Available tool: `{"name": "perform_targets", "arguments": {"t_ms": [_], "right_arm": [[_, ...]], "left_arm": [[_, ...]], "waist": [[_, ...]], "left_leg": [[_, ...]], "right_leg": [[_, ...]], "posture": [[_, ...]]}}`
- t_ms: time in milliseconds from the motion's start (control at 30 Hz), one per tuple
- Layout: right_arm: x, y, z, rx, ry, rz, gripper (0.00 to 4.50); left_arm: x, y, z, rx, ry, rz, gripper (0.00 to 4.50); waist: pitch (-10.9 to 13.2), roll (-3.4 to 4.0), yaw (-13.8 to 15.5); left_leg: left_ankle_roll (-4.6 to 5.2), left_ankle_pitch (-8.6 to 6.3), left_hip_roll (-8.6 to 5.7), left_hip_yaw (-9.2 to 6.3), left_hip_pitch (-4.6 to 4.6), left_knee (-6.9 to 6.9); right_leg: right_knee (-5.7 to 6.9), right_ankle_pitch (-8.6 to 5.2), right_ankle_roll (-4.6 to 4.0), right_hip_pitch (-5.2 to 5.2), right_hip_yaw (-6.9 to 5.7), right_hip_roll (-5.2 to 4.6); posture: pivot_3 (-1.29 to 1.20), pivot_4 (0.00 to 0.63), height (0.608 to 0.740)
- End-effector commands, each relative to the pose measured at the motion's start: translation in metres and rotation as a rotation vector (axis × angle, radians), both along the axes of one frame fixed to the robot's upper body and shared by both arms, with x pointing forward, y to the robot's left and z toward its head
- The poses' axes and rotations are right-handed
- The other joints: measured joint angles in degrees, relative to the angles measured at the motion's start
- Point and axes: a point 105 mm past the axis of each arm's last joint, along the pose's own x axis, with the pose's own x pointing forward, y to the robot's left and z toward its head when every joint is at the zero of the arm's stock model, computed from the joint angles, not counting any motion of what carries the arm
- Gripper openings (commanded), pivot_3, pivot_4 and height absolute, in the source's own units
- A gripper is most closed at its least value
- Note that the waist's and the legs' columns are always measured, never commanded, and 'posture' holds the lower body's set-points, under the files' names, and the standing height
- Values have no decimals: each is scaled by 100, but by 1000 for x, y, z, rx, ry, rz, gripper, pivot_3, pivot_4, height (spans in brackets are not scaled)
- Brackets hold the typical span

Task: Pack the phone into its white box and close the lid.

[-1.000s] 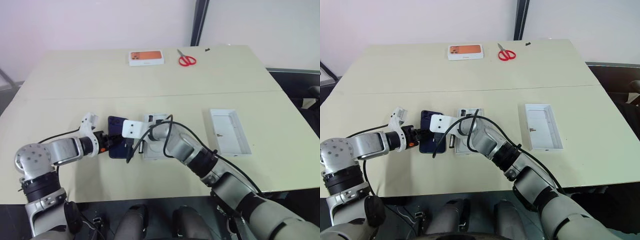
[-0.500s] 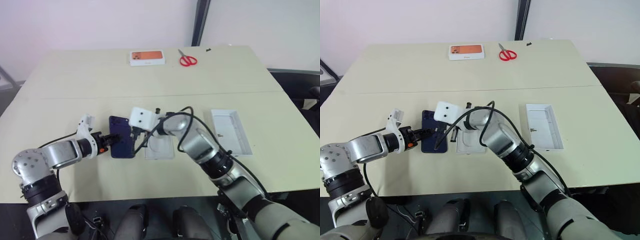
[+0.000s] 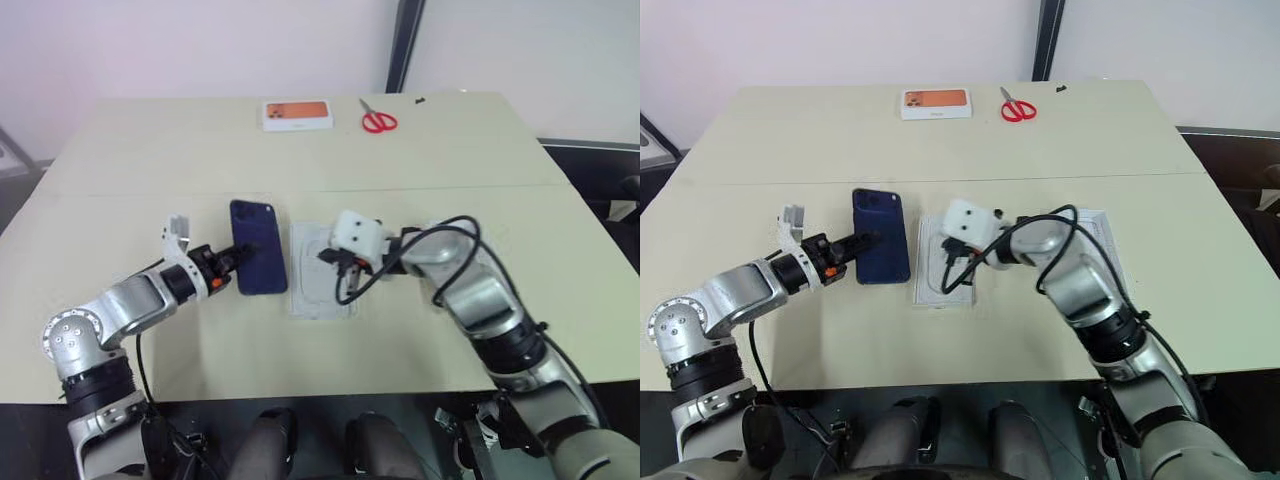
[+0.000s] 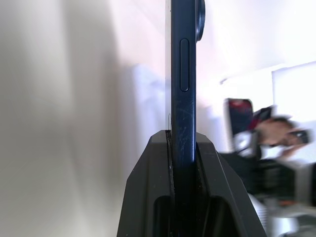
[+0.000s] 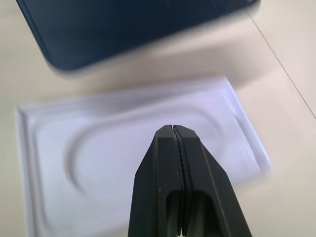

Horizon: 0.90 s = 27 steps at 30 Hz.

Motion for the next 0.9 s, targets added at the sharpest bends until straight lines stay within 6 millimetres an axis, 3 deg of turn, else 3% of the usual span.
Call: {"name": "perform_targets", "arguments": {"t_ms": [33,167,300,467,900], "right_arm": [[0,-15,11,20,-38,-19,0],[0,-34,4,3,-18,-72,0],[-2,-48,-6,-23,1,-109,0],[-9,-55,-9,-9,21,-104,0],[-35,-41,-8,132,66,38,0]], "left_arm": [[-6,-28,10,-46,6,-63,14],[-6,-58,-7,-37,99,-109,14],[-4,-71,-18,-30,145,-121,14],[0,-76,-19,-20,147,-128,14],[15,-75,-24,38,128,-147,14]], "waist": [[0,0,-12],[0,0,-13],[0,0,-13],[0,0,-10],[0,0,-1]], "left_leg": [[0,0,0,0,0,-1],[0,0,0,2,0,-2],[1,1,0,4,0,-2],[1,1,1,5,-1,-1],[2,1,1,4,0,4]], "right_leg": [[0,0,0,-1,1,0],[0,0,0,-2,3,2],[1,0,0,-2,4,3],[0,0,0,0,4,4],[-2,-1,0,5,3,5]], "posture": [[0,150,740],[0,150,740],[0,150,740],[0,150,740],[0,150,740]]}}
